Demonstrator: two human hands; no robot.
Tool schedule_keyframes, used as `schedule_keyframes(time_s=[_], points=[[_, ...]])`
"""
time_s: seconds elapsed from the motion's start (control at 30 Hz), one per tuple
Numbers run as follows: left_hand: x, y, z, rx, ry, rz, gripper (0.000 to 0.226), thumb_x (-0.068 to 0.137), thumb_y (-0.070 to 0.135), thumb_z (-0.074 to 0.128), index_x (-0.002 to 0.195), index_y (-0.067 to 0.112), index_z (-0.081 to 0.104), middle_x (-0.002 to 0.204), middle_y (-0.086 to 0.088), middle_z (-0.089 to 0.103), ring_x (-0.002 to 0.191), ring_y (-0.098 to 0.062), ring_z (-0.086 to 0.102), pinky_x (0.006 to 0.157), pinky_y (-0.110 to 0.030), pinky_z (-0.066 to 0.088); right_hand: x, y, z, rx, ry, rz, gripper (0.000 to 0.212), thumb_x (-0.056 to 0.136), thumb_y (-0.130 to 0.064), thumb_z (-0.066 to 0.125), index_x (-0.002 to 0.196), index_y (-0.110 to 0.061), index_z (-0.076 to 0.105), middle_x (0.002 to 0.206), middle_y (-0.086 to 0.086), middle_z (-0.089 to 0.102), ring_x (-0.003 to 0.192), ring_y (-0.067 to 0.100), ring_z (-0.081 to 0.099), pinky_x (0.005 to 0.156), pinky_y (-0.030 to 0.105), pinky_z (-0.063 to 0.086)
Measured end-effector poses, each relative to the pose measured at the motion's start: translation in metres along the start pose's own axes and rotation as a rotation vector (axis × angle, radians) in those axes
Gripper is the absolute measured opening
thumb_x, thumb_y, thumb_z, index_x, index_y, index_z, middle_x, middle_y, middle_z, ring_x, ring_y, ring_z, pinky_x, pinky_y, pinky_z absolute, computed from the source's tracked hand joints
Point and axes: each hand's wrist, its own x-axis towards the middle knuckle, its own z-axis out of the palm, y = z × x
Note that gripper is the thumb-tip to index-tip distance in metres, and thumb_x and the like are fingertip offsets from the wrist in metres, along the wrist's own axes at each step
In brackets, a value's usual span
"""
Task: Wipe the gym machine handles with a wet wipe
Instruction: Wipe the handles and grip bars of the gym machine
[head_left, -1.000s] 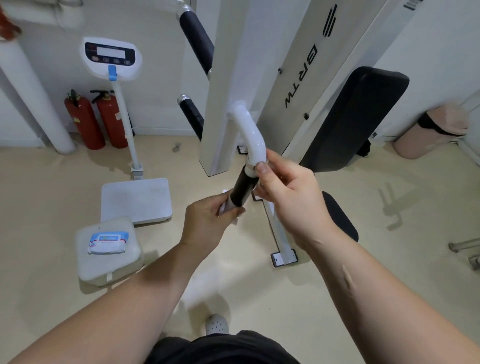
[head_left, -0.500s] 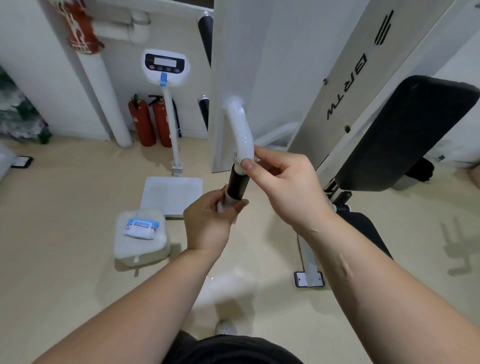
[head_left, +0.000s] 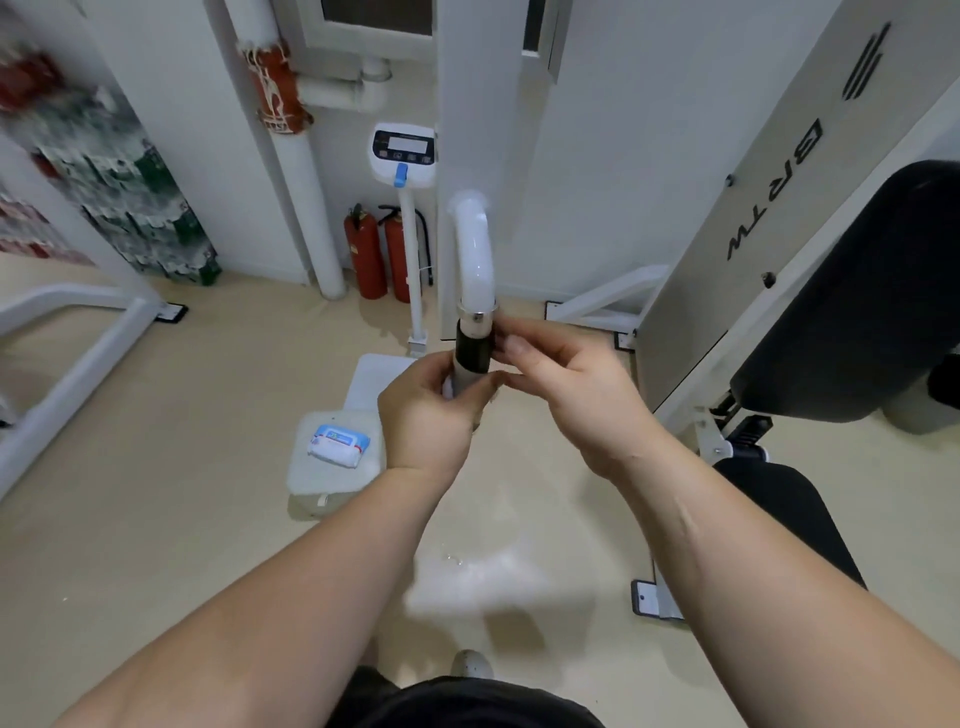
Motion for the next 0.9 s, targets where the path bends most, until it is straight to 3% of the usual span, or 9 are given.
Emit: schedule_keyframes(time_s=[0.07,0.2,0.33,0.43,0.57,0.67,0.77,0.83,0.9], points=[[-0.004,-0.006,0.002,0.047,-0.023,-0.018,0.026,0.078,0.024,0.083,0.064,0.026,0.061,0.053,0.004,0.056,0.051,-0.004,0.046,0.050,-0.015,0.037,-0.006,0.016,0.002,0.011,0.017,0.006,0.036,0.103,-0.004,0.053,0.110,-0.033,0.074,0.111,-0.011,0.078,0.112,0.008,0.070,0.100,0.033,0.056],[-0.014,-0.007,0.002,0.072,-0.093,-0.026,0.021,0.077,0.028,0.078,0.070,0.012,0.067,0.062,-0.009,0.067,0.065,-0.030,0.062,0.066,-0.040,0.058,-0.014,0.042,0.008,0.020,0.116,0.077,0.040,0.102,-0.001,0.052,0.108,-0.032,0.077,0.107,-0.008,0.079,0.104,0.009,0.073,0.098,0.037,0.057],[-0.013,0.005,-0.011,0.052,-0.008,0.026,0.022,0.082,0.018,0.078,0.063,0.022,0.068,0.056,0.006,0.060,0.058,-0.011,0.053,0.058,-0.023,0.044,-0.013,0.053,0.006,0.004,0.172,0.144,0.034,0.101,-0.014,0.055,0.102,-0.037,0.080,0.106,-0.001,0.078,0.107,0.025,0.070,0.101,0.055,0.053],[-0.002,0.008,-0.023,0.060,-0.042,0.050,0.029,0.088,0.021,0.072,0.062,0.011,0.063,0.064,-0.019,0.054,0.060,-0.014,0.046,0.062,-0.030,0.039,-0.010,0.055,0.007,0.029,0.223,0.155,0.032,0.100,-0.012,0.055,0.104,-0.029,0.080,0.105,-0.002,0.078,0.103,0.023,0.070,0.099,0.051,0.055],[0.009,-0.005,-0.030,0.125,-0.214,0.061,0.039,0.094,0.029,0.061,0.064,0.004,0.058,0.065,-0.023,0.049,0.064,-0.032,0.043,0.064,-0.031,0.033,-0.010,0.053,0.016,0.075,0.277,0.192,0.034,0.095,0.000,0.052,0.104,-0.019,0.079,0.102,-0.004,0.078,0.099,0.009,0.072,0.094,0.037,0.058],[0.008,-0.028,-0.027,0.193,-0.294,0.064,0.037,0.093,0.040,0.053,0.073,0.011,0.065,0.063,-0.015,0.050,0.057,-0.016,0.041,0.058,-0.031,0.031,-0.013,0.053,0.026,0.038,0.295,0.186,0.045,0.088,0.007,0.049,0.105,-0.021,0.080,0.103,-0.007,0.079,0.104,0.007,0.072,0.095,0.031,0.056],[0.009,-0.058,-0.026,0.268,-0.479,0.118,0.035,0.096,0.041,0.040,0.087,0.022,0.067,0.070,-0.005,0.060,0.064,-0.014,0.052,0.060,-0.028,0.038,-0.016,0.059,0.040,0.028,0.398,0.176,0.047,0.079,0.000,0.050,0.098,-0.029,0.082,0.103,-0.008,0.078,0.106,0.012,0.071,0.097,0.036,0.056],[0.017,-0.075,-0.029,0.310,-0.618,0.163,0.030,0.102,0.037,0.036,0.098,0.029,0.064,0.079,0.002,0.066,0.077,-0.014,0.060,0.070,-0.029,0.044,-0.018,0.064,0.053,0.024,0.507,0.159,0.047,0.082,0.001,0.053,0.093,-0.033,0.081,0.102,-0.008,0.077,0.105,0.013,0.071,0.096,0.037,0.056],[0.031,-0.084,-0.036,0.387,-0.765,0.212,0.026,0.107,0.032,0.035,0.093,0.035,0.057,0.078,0.006,0.063,0.074,-0.012,0.057,0.068,-0.033,0.041,-0.021,0.064,0.069,-0.004,0.626,0.142,0.046,0.089,0.006,0.056,0.093,-0.033,0.080,0.100,-0.008,0.078,0.102,0.011,0.071,0.090,0.028,0.056]])
